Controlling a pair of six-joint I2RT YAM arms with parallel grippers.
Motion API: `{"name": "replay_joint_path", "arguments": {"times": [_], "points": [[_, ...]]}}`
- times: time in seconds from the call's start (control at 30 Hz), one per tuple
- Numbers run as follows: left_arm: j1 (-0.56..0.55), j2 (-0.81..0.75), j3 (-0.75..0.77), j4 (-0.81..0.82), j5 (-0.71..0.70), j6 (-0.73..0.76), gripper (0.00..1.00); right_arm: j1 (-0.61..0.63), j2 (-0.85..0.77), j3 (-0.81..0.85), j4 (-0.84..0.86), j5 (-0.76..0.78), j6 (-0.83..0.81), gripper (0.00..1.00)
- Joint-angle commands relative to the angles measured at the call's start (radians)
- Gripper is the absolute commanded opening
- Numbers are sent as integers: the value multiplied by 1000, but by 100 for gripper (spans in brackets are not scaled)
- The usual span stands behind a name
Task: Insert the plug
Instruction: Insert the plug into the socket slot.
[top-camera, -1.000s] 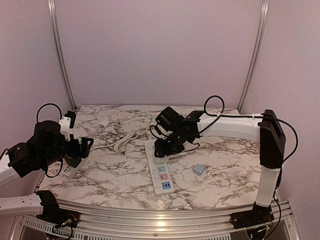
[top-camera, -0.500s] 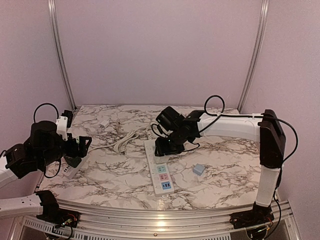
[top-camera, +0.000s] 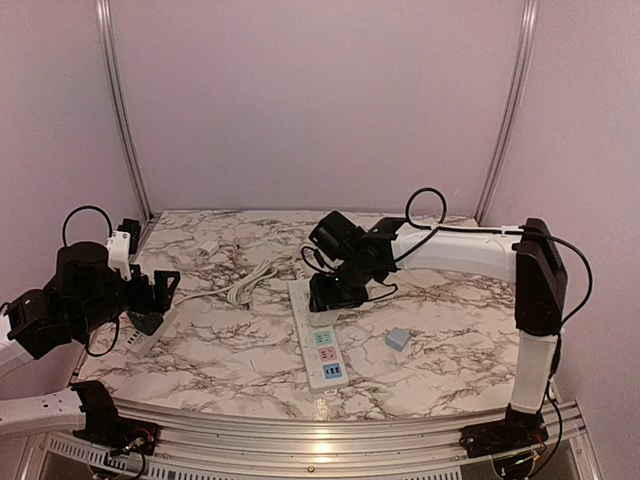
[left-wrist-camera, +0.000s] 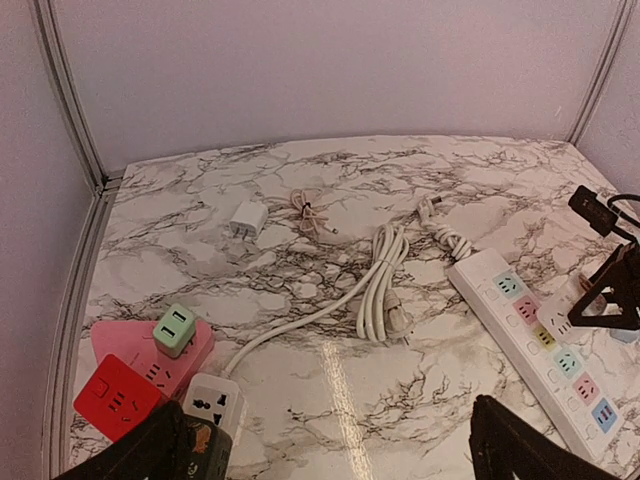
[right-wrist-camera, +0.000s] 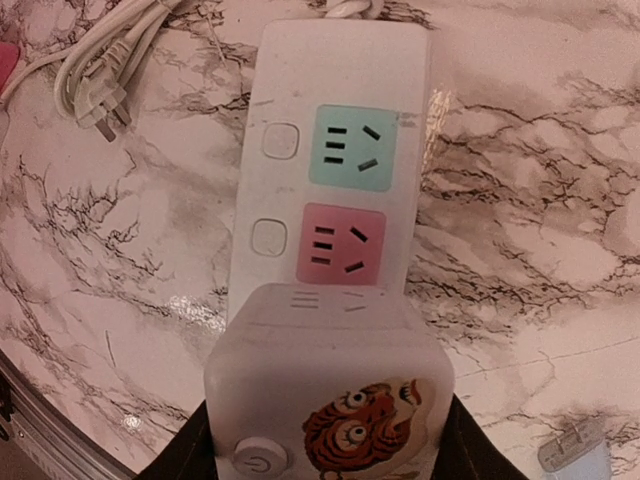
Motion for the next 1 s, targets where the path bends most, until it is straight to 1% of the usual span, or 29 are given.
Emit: {"name": "replay_joint_path", "arguments": {"times": [0.0, 0.17, 0.47, 0.7, 0.97], "points": [[6, -14, -7, 16, -14, 6, 99, 16, 69, 56, -155, 14, 5, 0], [6, -16, -8, 16, -19, 6, 99, 34, 69, 92, -197, 23, 10, 0], [6, -13, -7, 15, -23, 7, 99, 54, 47, 60, -182, 17, 29, 0], [6, -18, -8, 13, -23, 8, 99, 55, 77, 66, -174, 45, 37, 0], [6, -24, -7, 13, -26, 8, 99, 51, 151, 104, -192, 31, 8, 0]]}}
